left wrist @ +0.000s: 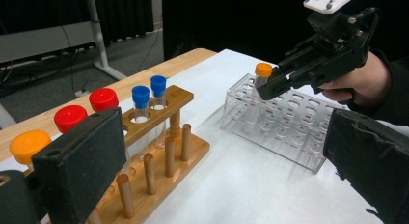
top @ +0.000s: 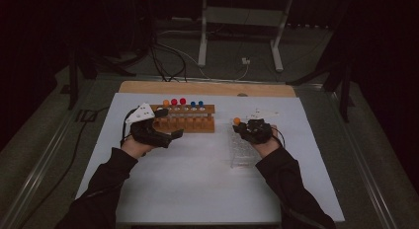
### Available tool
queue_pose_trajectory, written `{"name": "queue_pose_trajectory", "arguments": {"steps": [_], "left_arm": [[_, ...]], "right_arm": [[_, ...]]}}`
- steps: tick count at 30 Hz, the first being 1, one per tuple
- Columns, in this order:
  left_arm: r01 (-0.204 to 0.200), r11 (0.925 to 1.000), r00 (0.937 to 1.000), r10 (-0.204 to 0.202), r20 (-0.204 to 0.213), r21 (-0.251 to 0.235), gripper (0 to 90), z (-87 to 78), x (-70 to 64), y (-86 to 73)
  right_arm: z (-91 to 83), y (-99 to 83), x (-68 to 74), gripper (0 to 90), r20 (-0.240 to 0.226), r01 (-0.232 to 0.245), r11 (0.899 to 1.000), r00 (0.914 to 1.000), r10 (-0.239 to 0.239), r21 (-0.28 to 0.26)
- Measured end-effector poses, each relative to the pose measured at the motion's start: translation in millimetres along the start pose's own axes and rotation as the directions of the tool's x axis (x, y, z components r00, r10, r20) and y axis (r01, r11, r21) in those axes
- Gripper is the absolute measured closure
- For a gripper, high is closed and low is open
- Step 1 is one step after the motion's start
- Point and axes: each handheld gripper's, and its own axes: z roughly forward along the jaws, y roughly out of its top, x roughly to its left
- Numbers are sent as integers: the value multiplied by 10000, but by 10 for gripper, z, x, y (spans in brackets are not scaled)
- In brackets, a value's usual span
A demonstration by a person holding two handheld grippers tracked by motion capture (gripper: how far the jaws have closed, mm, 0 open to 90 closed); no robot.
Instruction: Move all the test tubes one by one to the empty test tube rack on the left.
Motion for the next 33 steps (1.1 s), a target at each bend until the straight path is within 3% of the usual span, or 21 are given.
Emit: {"name": "queue_pose_trajectory", "arguments": {"steps": [9, 15, 19, 27, 33], "left_arm": [[-108, 9999, 9998, 107, 184, 53, 22, 5, -36, 36], [-183, 9997, 9990, 177, 408, 130, 22, 13, -72, 67], [-264, 9994, 9979, 251, 589, 215, 22, 15, -99, 88], [-174, 9991, 9936, 131, 1121, 375, 22, 22, -198, 137], [-403, 9985, 9897, 349, 1389, 358, 24, 25, -313, 158]], "right_arm": [[-249, 135, 40, 750, 201, 283, 9964, 9994, -268, -796], [-508, 280, 105, 750, 250, 562, 9866, 9983, -530, -1530], [-624, 356, 202, 750, 22, 724, 9808, 9973, -732, -1812], [-581, 372, 471, 750, -759, 1194, 9796, 9882, -1330, -1617], [-473, 331, 635, 750, -1304, 1415, 9815, 9787, -1583, -1293]]}}
